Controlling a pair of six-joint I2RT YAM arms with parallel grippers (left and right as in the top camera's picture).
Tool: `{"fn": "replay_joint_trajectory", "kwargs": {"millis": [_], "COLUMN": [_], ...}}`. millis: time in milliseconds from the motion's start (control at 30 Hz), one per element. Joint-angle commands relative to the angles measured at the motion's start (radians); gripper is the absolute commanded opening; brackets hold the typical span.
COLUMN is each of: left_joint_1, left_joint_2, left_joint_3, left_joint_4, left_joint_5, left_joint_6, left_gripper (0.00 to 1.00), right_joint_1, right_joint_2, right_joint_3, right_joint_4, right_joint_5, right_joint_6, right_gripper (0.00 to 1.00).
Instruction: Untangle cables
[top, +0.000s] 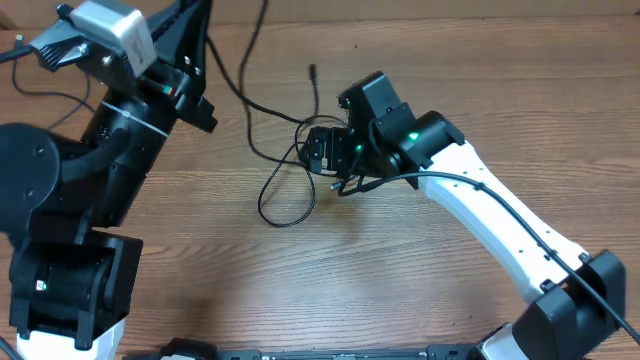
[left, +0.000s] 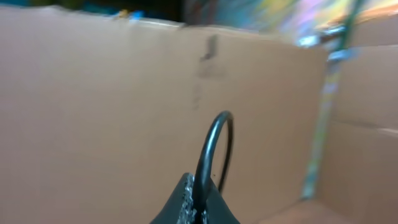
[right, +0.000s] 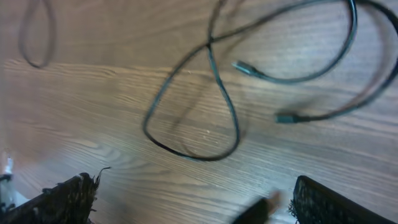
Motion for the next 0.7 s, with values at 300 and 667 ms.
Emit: {"fn": "replay_joint_trajectory", "kwargs": {"millis": [300, 667], "left_joint_1": [0.097, 0.201], "left_joint_2": [0.062, 0.206], "left_joint_3": [0.017, 0.019], "left_joint_4": [-0.051, 0.152], "left_joint_5": [-0.375, -0.113], "left_joint_6": [0.184, 0.100], "left_gripper": [0.04, 0.04], "right_joint_1": [0.004, 0.004], "right_joint_2": [0.071, 0.071], "right_joint_3": [-0.006, -0.006], "right_joint_4": [-0.068, -0.066], "right_joint_5": [0.104, 0.104], "right_joint_6": [0.000, 0.000], "right_gripper": [1.00, 1.00]}}
